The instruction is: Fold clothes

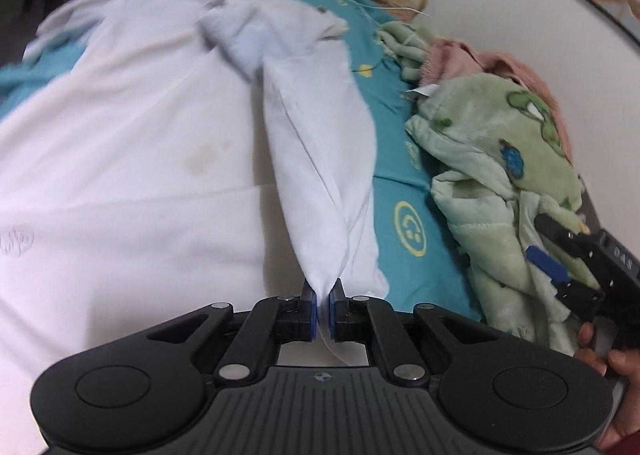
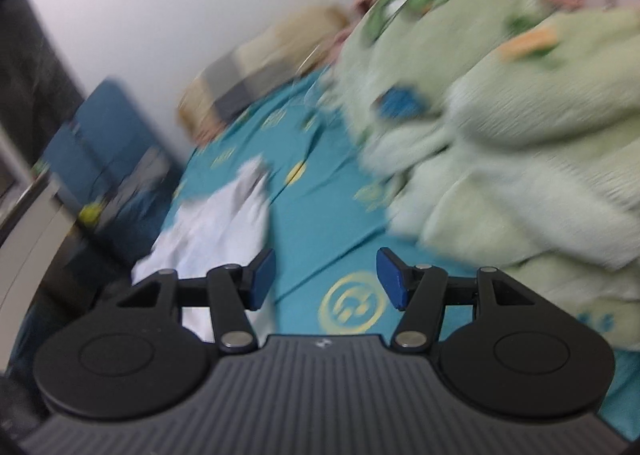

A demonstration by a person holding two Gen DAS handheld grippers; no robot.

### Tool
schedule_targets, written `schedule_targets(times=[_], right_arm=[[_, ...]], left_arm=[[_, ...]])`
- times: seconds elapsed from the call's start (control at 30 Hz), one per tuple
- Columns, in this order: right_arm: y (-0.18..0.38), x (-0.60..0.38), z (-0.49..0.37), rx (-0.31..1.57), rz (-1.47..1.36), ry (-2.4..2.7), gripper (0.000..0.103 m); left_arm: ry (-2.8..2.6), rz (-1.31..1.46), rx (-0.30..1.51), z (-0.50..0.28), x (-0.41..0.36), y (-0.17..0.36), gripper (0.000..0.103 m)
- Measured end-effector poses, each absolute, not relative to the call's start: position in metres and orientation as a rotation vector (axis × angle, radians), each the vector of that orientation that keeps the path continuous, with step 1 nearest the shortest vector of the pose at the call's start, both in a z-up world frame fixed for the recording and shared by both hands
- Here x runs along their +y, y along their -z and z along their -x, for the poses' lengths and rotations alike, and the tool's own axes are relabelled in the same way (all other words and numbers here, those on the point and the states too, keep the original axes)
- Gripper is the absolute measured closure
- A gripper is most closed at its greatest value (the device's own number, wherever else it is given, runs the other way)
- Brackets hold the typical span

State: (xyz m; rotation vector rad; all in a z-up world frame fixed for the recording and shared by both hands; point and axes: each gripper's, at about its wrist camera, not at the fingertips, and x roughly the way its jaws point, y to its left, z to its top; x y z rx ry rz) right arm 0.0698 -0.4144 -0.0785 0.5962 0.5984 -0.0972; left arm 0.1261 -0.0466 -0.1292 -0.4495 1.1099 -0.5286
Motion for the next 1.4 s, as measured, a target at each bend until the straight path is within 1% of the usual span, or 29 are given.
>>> schedule_targets(times=[0.1,0.17,0.23,0.27,0.33,0.43,0.5,0.63,0.7,0.73,0.77,0.8,0.83,0.97,1.03,1.13,1.23,1.3,1.37,1.4], right_arm=[[0.088,-0.396,-0.085,0.702,-0.612,-0.049,0.044],[0.098,-0.375,-0.095,0.794,-0.601,-0.111,0.044],[0.108,-0.351,-0.103,0.891,-0.528,-0.122,0.043],[0.113,-0.342,-0.105,0.929,-0.5,-0.118,0.043],[0.121,-0.33,-0.108,0.989,-0.492,-0.098,0.043],[0.144,-0.328,-0.105,1.102,-0.615,-0.069,0.043],[0.155,-0.323,-0.103,1.177,-0.636,-0.043,0.043],[0.144,-0.309,-0.092,1.182,-0.582,-0.082,0.043],[0.134,-0.299,-0.084,1.176,-0.518,-0.099,0.06],[0.129,-0.293,-0.08,1.171,-0.481,-0.105,0.081],[0.12,-0.284,-0.074,1.144,-0.421,-0.123,0.093],[0.109,-0.274,-0.067,1.104,-0.347,-0.148,0.093],[0.098,-0.263,-0.06,1.062,-0.274,-0.172,0.096],[0.068,-0.206,-0.024,0.96,0.066,-0.327,0.097],[0.073,-0.181,-0.01,0.994,0.16,-0.405,0.097],[0.094,-0.156,0.008,1.078,0.256,-0.471,0.097],[0.113,-0.146,0.02,1.136,0.306,-0.505,0.096],[0.108,-0.149,0.022,1.116,0.298,-0.512,0.094],[0.097,-0.158,0.019,1.087,0.247,-0.514,0.092],[0.089,-0.169,0.013,1.07,0.184,-0.511,0.091]], left_arm=[[0.526,0.526,1.14,-0.133,-0.028,0.15,0.096],[0.529,0.505,1.133,-0.136,-0.026,0.152,0.093],[0.539,0.528,1.112,-0.138,-0.022,0.149,0.083],[0.55,0.541,1.095,-0.138,-0.019,0.147,0.081],[0.568,0.551,1.061,-0.138,-0.014,0.141,0.072],[0.57,0.562,1.018,-0.137,-0.004,0.133,0.069],[0.562,0.575,0.991,-0.137,0.002,0.128,0.069],[0.55,0.609,0.945,-0.138,0.017,0.115,0.068],[0.543,0.622,0.926,-0.137,0.024,0.11,0.068],[0.539,0.627,0.918,-0.137,0.026,0.107,0.068],[0.537,0.634,0.909,-0.136,0.029,0.105,0.068],[0.535,0.64,0.901,-0.136,0.031,0.103,0.068],[0.532,0.646,0.892,-0.135,0.034,0.1,0.068],[0.532,0.641,0.863,-0.131,0.041,0.092,0.068],[0.529,0.62,0.856,-0.128,0.042,0.089,0.068],[0.524,0.582,0.857,-0.126,0.041,0.087,0.068],[0.519,0.539,0.865,-0.124,0.038,0.087,0.068],[0.522,0.523,0.868,-0.123,0.036,0.087,0.067],[0.527,0.512,0.867,-0.122,0.035,0.087,0.063],[0.529,0.506,0.866,-0.122,0.033,0.087,0.058]])
